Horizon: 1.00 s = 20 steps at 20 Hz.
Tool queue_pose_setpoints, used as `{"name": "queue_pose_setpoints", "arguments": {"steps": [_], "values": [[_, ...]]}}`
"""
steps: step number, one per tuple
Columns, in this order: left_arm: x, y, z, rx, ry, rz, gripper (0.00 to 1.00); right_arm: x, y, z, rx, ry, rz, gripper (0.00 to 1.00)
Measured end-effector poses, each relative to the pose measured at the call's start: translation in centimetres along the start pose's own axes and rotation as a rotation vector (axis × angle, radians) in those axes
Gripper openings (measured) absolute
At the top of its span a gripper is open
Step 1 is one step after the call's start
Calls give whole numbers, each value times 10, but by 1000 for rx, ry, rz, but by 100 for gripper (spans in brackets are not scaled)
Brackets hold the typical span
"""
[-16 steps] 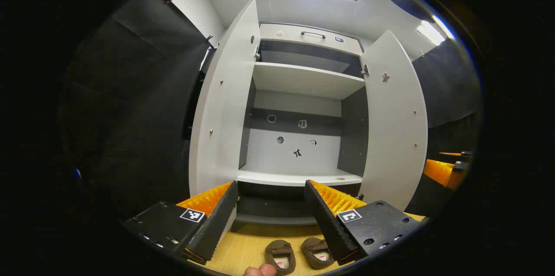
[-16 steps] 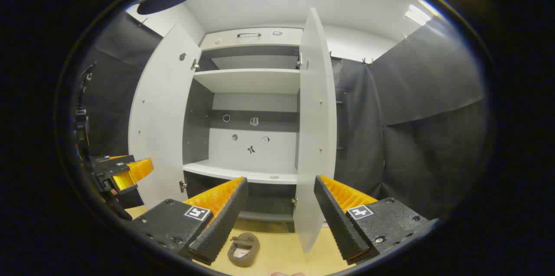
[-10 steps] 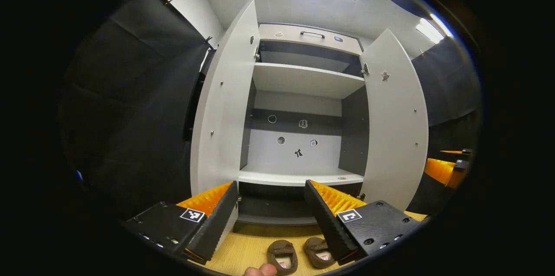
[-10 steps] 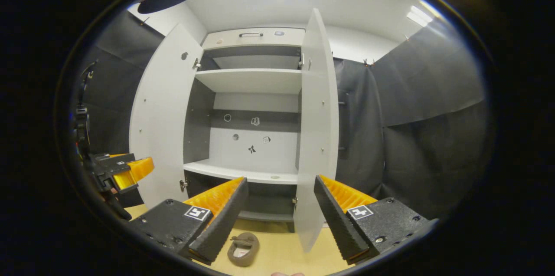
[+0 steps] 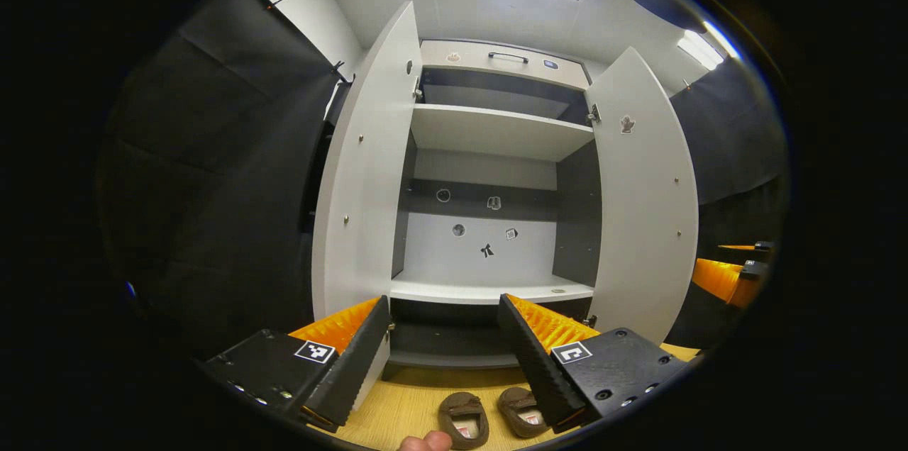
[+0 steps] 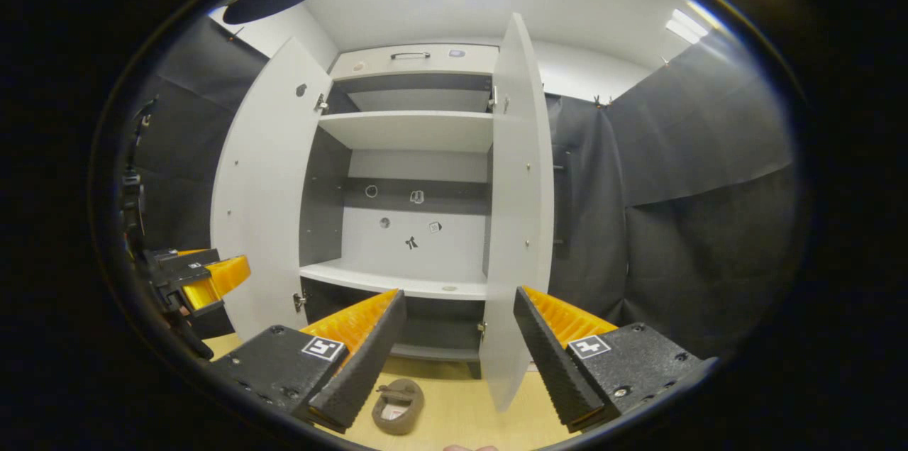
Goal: Grab one shoe with the right hand and put it into the shoe cabinet, grab the other shoe with the left hand and put it into the shoe cabinet; then close the right door with the right hand and the left door with the left hand.
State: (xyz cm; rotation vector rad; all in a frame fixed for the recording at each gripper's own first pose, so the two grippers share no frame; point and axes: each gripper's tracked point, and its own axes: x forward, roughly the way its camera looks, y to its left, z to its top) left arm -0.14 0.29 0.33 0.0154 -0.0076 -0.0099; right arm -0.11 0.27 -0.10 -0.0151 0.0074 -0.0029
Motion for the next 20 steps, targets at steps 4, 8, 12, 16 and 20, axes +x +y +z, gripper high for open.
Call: {"name": "queue_pose_setpoints", "arguments": {"steps": [4, 8, 12, 16, 20], "values": [[-1, 2, -1, 5, 2, 7, 95, 1, 5, -2, 1, 12, 18, 100], [-2, 4, 0, 7, -1, 11, 95, 7, 15, -3, -5, 17, 44, 100], [-2, 7, 0, 10, -4, 22, 95, 23, 41, -12, -29, 40, 118, 100], [-2, 7, 0, 4, 0, 33, 95, 39, 73, -59, -36, 135, 209, 100], [-3, 11, 0, 13, 4, 50, 95, 58, 100, -118, -43, 265, 263, 100]]}}
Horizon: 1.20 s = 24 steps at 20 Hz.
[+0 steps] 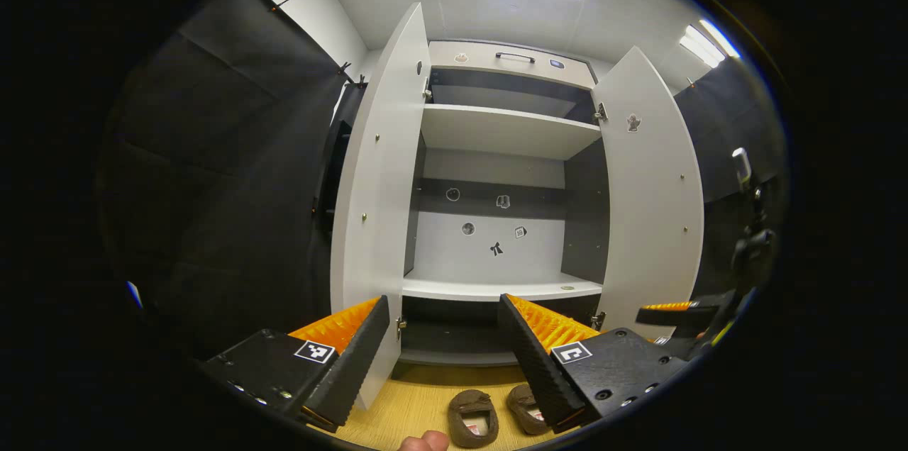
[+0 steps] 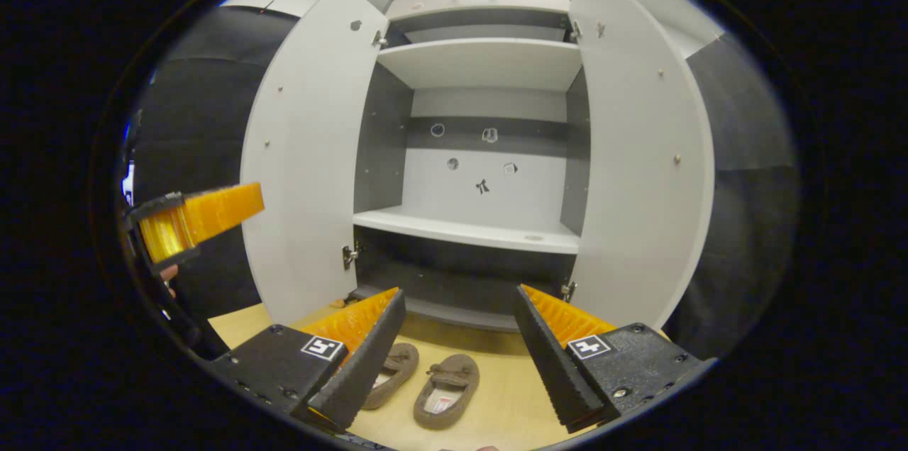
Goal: Grab one shoe with the right hand and put it into the shoe cabinet, grab the other shoe with the left hand and put it into the shoe cabinet; then close the right door with the right hand and the left door with the left hand.
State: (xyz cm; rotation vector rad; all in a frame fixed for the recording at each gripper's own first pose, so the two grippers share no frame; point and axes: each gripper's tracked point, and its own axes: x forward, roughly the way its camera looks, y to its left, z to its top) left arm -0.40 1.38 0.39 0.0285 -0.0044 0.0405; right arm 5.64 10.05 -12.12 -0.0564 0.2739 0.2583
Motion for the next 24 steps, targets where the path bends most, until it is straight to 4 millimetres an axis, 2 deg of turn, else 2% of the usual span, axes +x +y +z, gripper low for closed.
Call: {"name": "queue_pose_setpoints", "arguments": {"steps": [6, 9, 13, 15, 17, 18, 19, 21, 24], "values": [[-4, 3, 2, -6, 16, 15, 95, 46, 21, -95, -10, 213, 50, 98], [-3, 6, 0, -2, 19, 19, 95, 59, 31, -143, -4, 326, 78, 95], [-2, 8, -2, -1, 26, 26, 95, 72, 36, -194, -12, 439, 95, 79], [-1, 9, -4, 0, 31, 29, 95, 81, 35, -213, -18, 486, 86, 67], [-1, 10, -4, 2, 33, 32, 95, 89, 34, -232, -21, 535, 70, 64], [0, 11, -5, 3, 34, 33, 95, 93, 35, -238, -18, 553, 70, 59], [0, 12, -6, 4, 36, 34, 95, 97, 36, -244, -15, 566, 70, 61], [-1, 13, -7, 7, 36, 37, 95, 103, 37, -253, -17, 585, 63, 60], [1, 15, -11, 8, 44, 42, 95, 111, 34, -261, -37, 593, 43, 44]]}}
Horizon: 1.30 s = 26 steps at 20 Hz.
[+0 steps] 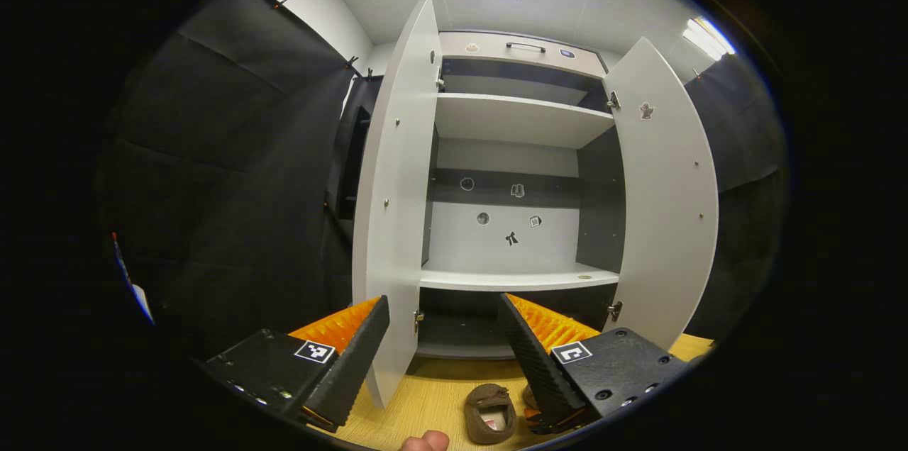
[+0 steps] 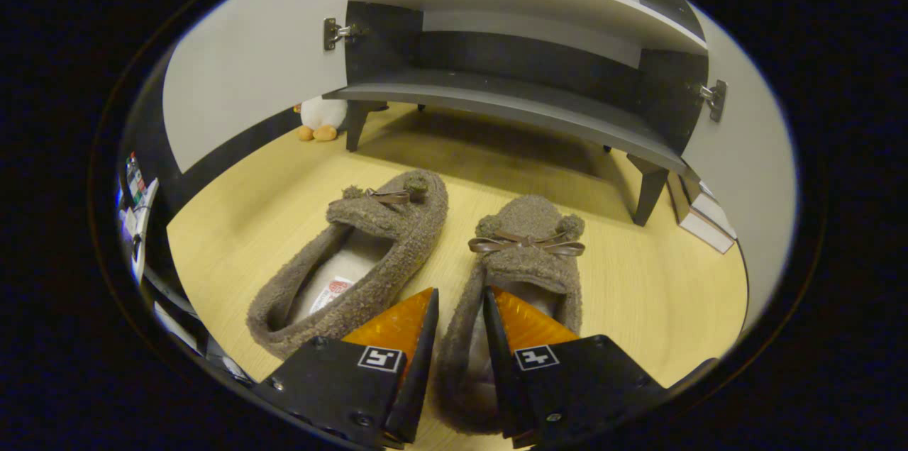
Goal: Grab one shoe with the right hand and put it into the shoe cabinet, grab the other shoe with the left hand and put it into the shoe cabinet; then close the right door with the right hand and the left door with the left hand.
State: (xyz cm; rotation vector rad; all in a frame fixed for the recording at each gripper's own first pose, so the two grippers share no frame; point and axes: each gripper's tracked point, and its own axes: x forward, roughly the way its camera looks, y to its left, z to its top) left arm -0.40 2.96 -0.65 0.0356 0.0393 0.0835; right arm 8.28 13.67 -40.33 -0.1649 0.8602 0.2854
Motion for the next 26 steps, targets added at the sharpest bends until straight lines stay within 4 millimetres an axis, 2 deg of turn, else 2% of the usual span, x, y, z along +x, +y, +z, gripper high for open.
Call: {"name": "queue_pose_setpoints", "arguments": {"steps": [4, 5, 7, 8, 10, 13, 15, 17, 20, 23, 25, 26], "values": [[2, 2, -2, 0, 7, 4, 95, 18, -6, -1, -47, -23, -22, 34], [2, 2, -4, -2, 9, 4, 95, 21, -8, 0, -63, -33, -29, 34], [3, 3, -4, -11, 11, 2, 95, 15, -12, 10, -42, -69, -56, 32], [2, 2, -4, -14, 11, 0, 95, 21, -13, 4, -24, -76, -52, 17], [3, 2, -4, -17, 10, 0, 95, 17, -13, 8, 5, -94, -40, 8], [2, 5, -4, -7, 2, 12, 95, 1, -23, 21, -34, -159, -48, 5], [1, 3, -6, -8, 7, 5, 95, -21, -29, 34, -49, -210, -46, 6], [-1, 1, -9, -8, 15, -4, 95, -51, -38, 60, -51, -292, -64, 6], [0, -9, -12, -12, 19, -30, 95, -109, -49, 113, -33, -426, -88, 6], [3, -21, -19, -10, 28, -59, 95, -171, -57, 181, -22, -560, -85, 6], [3, -27, -20, -8, 27, -69, 95, -198, -59, 227, -20, -612, -77, 6], [3, -29, -21, -7, 23, -68, 95, -205, -59, 250, -14, -629, -65, 6]]}}
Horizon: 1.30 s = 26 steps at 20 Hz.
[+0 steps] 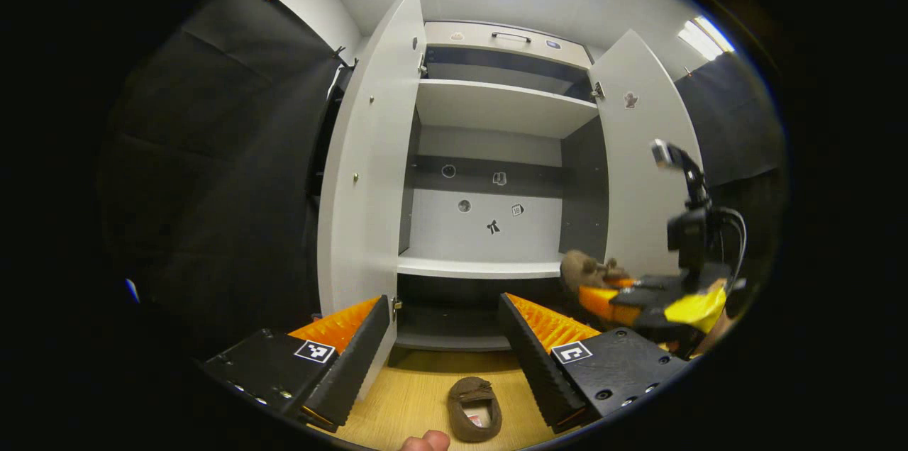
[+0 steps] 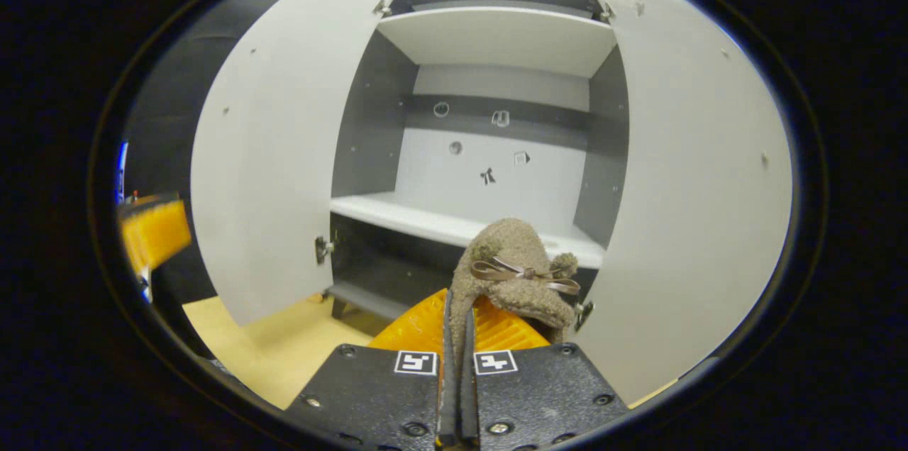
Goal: Grab one shoe with the right hand and put it into the shoe cabinet, grab the other shoe with the left hand and put it into the shoe cabinet; then close the right door with the right hand and the left door with the left hand.
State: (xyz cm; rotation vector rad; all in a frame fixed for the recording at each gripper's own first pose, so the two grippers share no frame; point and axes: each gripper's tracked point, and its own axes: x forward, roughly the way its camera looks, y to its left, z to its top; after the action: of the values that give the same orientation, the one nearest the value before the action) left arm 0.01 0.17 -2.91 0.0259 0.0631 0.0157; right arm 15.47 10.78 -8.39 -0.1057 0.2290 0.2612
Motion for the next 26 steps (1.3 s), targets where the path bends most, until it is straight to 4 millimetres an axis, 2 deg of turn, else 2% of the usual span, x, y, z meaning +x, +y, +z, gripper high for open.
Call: {"name": "queue_pose_setpoints", "arguments": {"steps": [2, 5, 8, 10, 12, 15, 17, 21, 26], "values": [[1, -3, 0, 0, -7, -1, 95, 26, -5, 43, 7, -20, 8, 6], [-6, -4, 2, 15, -15, 10, 95, 86, -22, 92, -26, -4, -16, 6], [-8, -4, 1, 11, -13, 15, 95, 150, -34, 110, -104, 61, -33, 6], [-11, -1, 2, 2, -14, 23, 95, 183, -39, 107, -162, 120, -56, 6], [-12, 4, 3, -3, -15, 34, 95, 210, -46, 95, -211, 190, -85, 6], [-11, 12, 3, 0, -14, 52, 95, 239, -53, 63, -232, 296, -115, 6], [-9, 18, 3, -2, -14, 64, 95, 249, -57, 48, -221, 337, -130, 5], [-7, 24, -3, -11, 0, 69, 95, 256, -52, 39, -191, 355, -133, 6], [-4, 23, -4, -27, -5, 62, 95, 260, -57, 33, -193, 425, -163, 8]]}}
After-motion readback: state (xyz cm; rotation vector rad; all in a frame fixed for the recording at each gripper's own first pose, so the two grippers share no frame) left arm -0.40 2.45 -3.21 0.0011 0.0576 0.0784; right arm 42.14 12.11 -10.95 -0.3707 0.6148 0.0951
